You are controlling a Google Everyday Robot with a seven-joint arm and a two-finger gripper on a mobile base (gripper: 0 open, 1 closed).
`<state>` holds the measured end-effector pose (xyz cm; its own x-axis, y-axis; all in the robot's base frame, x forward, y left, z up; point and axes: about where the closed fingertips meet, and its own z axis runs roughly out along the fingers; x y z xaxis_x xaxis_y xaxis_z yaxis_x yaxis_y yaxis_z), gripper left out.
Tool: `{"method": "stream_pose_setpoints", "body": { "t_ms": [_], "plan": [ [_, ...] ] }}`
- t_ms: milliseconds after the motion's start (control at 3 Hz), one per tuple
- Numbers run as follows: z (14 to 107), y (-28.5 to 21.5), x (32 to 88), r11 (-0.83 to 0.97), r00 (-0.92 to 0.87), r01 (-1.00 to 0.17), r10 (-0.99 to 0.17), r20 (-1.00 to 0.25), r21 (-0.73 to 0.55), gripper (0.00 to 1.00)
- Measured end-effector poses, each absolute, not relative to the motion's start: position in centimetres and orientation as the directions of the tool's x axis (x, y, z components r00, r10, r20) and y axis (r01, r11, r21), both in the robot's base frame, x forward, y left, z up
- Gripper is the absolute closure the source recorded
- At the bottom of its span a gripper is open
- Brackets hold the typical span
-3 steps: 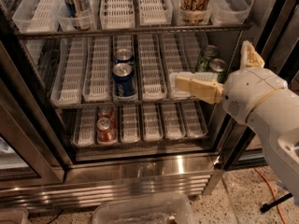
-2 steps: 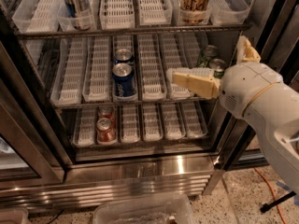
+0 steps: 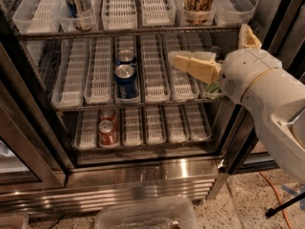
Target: Pick orange can from top shelf of fridge
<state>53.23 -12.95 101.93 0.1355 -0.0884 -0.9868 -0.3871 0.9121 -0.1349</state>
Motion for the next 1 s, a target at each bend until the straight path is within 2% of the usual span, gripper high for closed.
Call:
{"method": "stream_pose_setpoints", "body": {
  "t_ms": [1000],
  "plan": [
    [102.6, -13.2, 55.5, 0.897, 0.184, -0.395, -0.132, -0.974, -0.197, 0.00]
  ]
}}
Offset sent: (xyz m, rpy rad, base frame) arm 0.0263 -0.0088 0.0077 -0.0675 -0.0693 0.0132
